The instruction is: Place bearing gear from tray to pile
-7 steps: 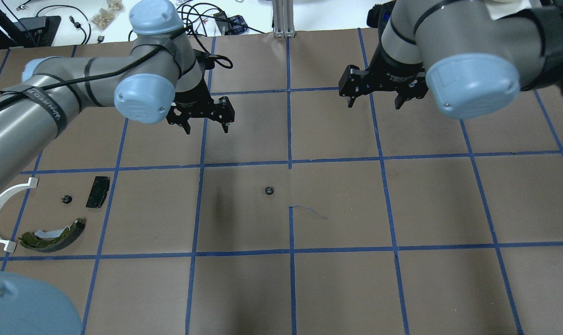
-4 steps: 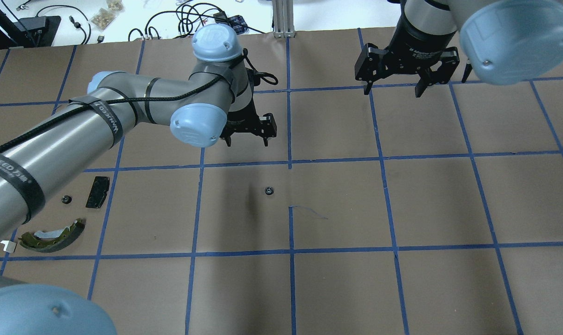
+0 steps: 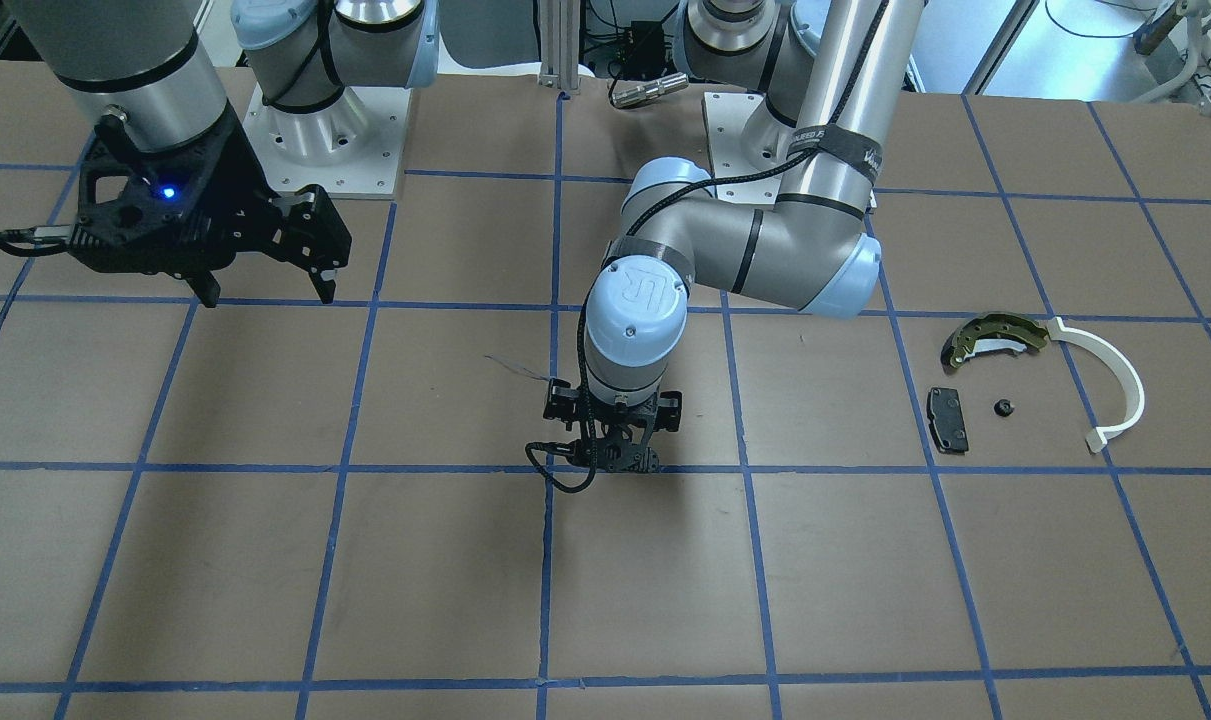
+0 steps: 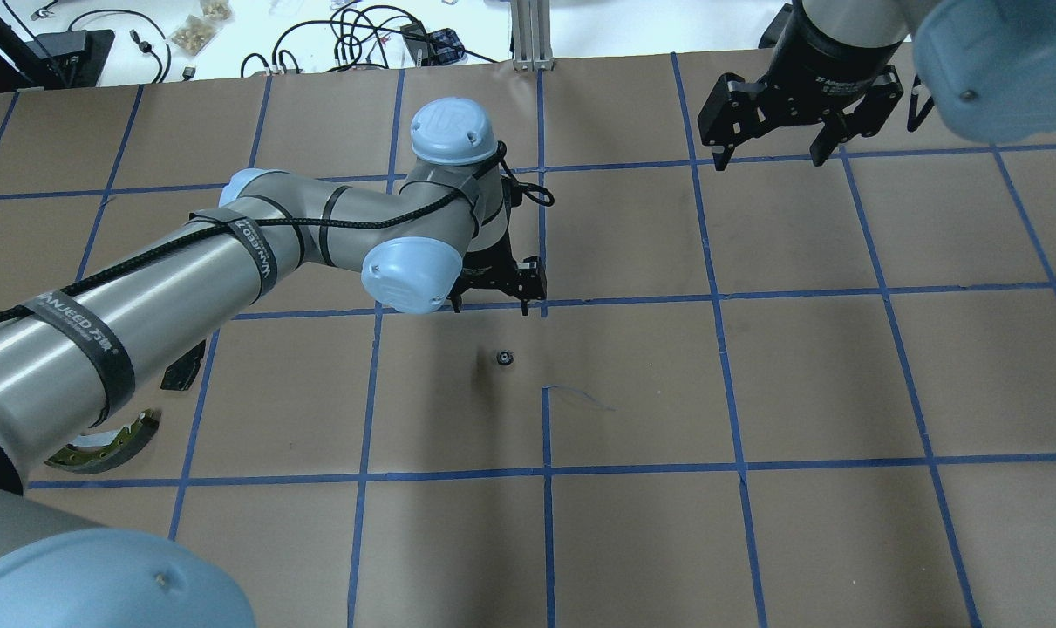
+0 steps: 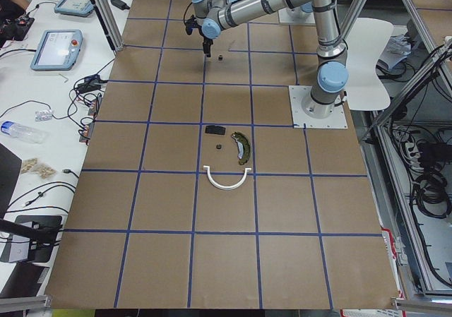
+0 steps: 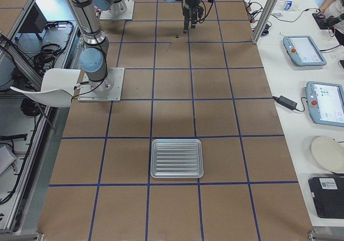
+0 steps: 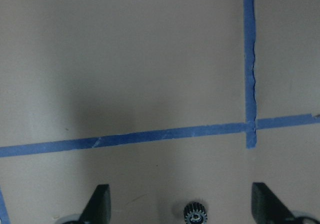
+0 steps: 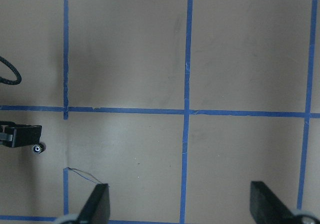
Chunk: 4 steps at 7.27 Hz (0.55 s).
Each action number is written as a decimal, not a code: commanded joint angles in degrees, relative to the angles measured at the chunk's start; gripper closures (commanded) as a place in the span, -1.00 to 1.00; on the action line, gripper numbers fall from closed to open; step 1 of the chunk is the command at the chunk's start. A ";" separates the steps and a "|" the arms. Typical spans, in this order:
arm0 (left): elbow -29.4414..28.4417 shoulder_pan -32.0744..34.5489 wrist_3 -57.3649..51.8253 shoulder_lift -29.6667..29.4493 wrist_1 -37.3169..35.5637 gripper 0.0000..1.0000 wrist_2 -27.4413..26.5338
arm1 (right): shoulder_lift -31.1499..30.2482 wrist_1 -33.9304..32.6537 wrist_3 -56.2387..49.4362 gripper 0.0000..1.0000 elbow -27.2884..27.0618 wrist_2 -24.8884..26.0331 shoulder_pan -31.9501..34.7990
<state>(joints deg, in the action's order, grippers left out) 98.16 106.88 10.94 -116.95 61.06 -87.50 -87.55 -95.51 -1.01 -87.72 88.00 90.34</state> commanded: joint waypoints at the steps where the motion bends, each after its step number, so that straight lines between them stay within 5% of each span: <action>1: 2.12 0.17 -0.21 -0.21 -1.38 -0.73 0.83 | -2.19 -0.37 2.40 -1.00 -1.56 1.12 -0.95; 4: 3.35 0.61 -0.30 -0.21 -1.12 -0.73 2.77 | -2.54 -0.65 4.09 -1.00 -3.60 1.12 -1.22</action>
<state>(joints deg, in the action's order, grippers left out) 100.69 107.26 10.62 -117.15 59.89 -85.01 -89.95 -96.07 2.85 -90.90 89.13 89.18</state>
